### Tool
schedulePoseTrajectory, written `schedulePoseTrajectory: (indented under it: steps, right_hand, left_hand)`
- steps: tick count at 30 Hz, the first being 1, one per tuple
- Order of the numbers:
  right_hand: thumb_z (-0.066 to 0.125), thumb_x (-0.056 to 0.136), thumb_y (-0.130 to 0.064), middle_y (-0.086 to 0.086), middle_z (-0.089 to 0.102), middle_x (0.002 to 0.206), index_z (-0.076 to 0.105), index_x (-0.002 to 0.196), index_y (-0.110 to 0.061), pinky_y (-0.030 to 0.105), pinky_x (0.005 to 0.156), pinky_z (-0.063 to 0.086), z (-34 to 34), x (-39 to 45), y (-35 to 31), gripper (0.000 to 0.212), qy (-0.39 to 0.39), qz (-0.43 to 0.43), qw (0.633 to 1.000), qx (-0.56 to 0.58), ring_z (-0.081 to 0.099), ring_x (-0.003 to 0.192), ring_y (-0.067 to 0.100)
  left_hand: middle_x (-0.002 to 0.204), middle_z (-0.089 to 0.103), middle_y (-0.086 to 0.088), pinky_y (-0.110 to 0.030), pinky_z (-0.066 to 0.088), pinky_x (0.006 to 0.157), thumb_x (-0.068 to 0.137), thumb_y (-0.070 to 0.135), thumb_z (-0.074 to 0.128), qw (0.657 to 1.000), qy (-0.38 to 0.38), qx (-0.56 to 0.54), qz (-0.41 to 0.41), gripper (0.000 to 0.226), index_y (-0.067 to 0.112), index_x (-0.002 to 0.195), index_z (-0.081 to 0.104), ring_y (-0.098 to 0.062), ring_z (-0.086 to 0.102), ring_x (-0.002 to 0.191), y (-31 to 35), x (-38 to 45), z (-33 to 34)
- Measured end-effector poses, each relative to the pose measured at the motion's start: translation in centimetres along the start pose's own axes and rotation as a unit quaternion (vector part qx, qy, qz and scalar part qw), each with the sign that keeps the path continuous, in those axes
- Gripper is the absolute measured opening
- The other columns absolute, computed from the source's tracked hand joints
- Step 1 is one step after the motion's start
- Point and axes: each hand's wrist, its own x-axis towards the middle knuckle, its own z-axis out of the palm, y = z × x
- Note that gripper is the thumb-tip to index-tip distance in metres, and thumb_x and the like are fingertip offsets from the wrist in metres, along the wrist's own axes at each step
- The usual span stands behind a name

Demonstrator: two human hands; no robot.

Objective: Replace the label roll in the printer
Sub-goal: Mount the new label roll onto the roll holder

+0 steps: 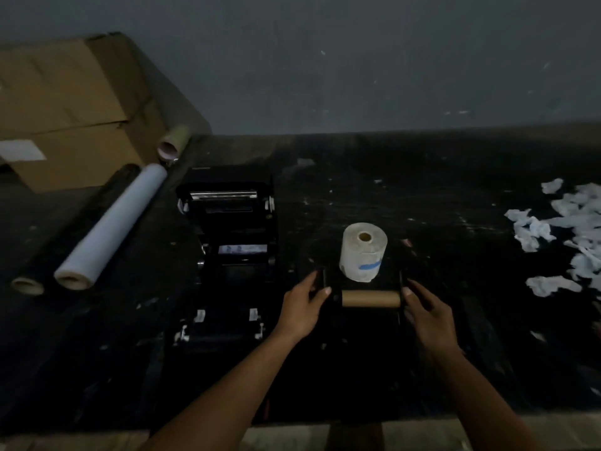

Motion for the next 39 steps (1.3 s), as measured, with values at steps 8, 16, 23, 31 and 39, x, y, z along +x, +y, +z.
schedulePoseTrajectory:
  steps: [8,16,23,31,39]
  right_hand:
    - [0.061,0.087,-0.035,0.004,0.066,0.118,0.061,0.123,-0.023,0.044,0.102,0.046,-0.1,3.6,3.6,0.037,-0.109,0.017,0.983,-0.148,0.061,0.108,0.02]
    - [0.054,0.092,-0.032,0.011,0.062,0.125,0.055,0.129,-0.011,0.034,0.103,0.038,-0.2,3.3,3.8,0.042,-0.103,-0.011,0.97,-0.222,0.056,0.117,0.025]
    - [0.049,0.095,-0.03,0.017,0.06,0.128,0.041,0.138,-0.011,0.035,0.103,0.037,-0.1,2.9,4.4,0.047,-0.092,-0.008,0.965,-0.247,0.053,0.121,0.03]
    - [0.057,0.091,-0.027,0.012,0.062,0.126,0.041,0.137,-0.009,0.029,0.093,0.042,0.0,5.9,-1.3,0.051,-0.077,-0.136,0.949,-0.274,0.059,0.114,0.025]
    - [0.07,0.073,-0.053,0.006,0.028,0.154,0.015,0.148,-0.017,0.044,0.112,0.03,4.7,12.3,-8.3,0.099,-0.223,-0.202,0.858,-0.416,0.028,0.14,0.026]
  left_hand:
    - [0.118,0.067,-0.016,-0.024,0.047,0.092,0.09,0.025,0.063,0.986,0.057,0.116,-0.101,0.041,0.007,0.127,0.055,-0.027,0.064,0.109,-3.5,-0.5,1.7]
    - [0.113,0.066,-0.018,-0.039,0.054,0.091,0.088,0.029,0.065,0.969,0.079,0.19,-0.135,0.042,0.008,0.122,0.053,-0.031,0.065,0.104,-5.2,-0.1,3.0]
    - [0.118,0.064,-0.016,-0.042,0.054,0.091,0.087,0.031,0.063,0.963,0.076,0.227,-0.125,0.046,0.01,0.126,0.049,-0.032,0.063,0.108,-5.2,0.6,3.4]
    - [0.141,0.051,-0.011,-0.034,0.041,0.108,0.089,0.04,0.061,0.99,0.037,0.103,-0.088,0.079,0.024,0.152,0.016,-0.026,0.051,0.128,-2.6,3.5,3.1]
    - [0.155,0.034,-0.005,-0.032,0.032,0.114,0.092,0.033,0.058,0.99,-0.033,-0.01,-0.139,0.082,0.021,0.153,0.004,-0.022,0.037,0.14,0.5,8.5,3.9]
